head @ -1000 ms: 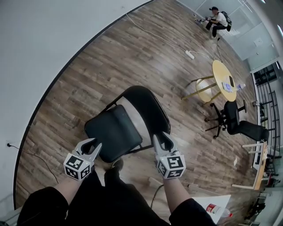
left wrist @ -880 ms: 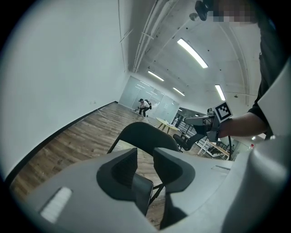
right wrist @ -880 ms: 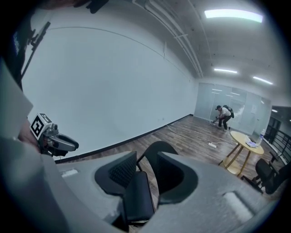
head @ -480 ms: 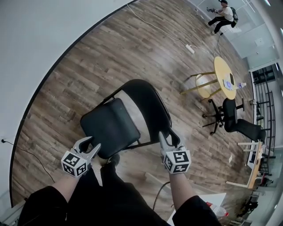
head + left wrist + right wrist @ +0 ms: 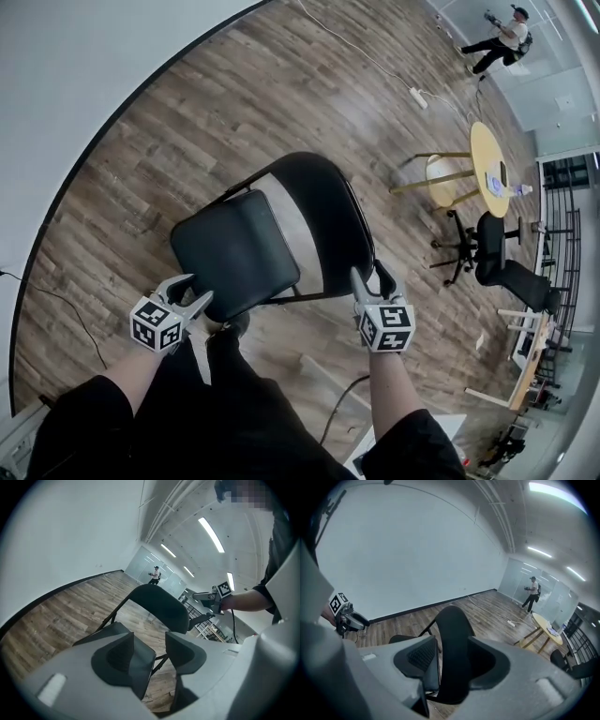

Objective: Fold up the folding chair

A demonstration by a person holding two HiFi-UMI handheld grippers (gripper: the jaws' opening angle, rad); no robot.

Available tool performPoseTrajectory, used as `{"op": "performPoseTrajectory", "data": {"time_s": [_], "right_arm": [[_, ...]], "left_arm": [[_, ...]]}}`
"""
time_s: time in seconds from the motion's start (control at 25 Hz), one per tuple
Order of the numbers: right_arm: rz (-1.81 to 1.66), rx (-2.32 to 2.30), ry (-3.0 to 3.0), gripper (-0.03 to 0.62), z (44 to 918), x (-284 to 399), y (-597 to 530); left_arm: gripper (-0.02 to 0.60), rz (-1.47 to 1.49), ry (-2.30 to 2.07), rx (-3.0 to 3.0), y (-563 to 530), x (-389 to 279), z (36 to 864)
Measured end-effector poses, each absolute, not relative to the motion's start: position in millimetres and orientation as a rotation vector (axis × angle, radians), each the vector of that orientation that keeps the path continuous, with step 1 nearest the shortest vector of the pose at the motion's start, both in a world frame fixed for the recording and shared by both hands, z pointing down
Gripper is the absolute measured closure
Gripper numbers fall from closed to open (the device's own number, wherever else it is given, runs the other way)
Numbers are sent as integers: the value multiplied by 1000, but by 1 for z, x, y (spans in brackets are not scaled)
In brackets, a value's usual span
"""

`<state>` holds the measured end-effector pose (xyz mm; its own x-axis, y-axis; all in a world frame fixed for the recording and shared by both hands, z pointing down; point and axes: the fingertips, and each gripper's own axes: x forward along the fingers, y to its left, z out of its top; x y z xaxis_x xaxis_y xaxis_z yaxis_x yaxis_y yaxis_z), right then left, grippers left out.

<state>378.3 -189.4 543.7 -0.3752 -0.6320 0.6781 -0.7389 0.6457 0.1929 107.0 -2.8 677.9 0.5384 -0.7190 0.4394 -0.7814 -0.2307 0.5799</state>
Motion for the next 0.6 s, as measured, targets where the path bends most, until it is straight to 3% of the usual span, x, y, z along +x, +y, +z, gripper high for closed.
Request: {"op": "performPoseTrajectory", "data": {"time_s": [0.6], "right_arm": [[179,984,-2014,373,572,392,-219]], "left_arm": [[318,-3,-1219,1669,-1,95,767]]}}
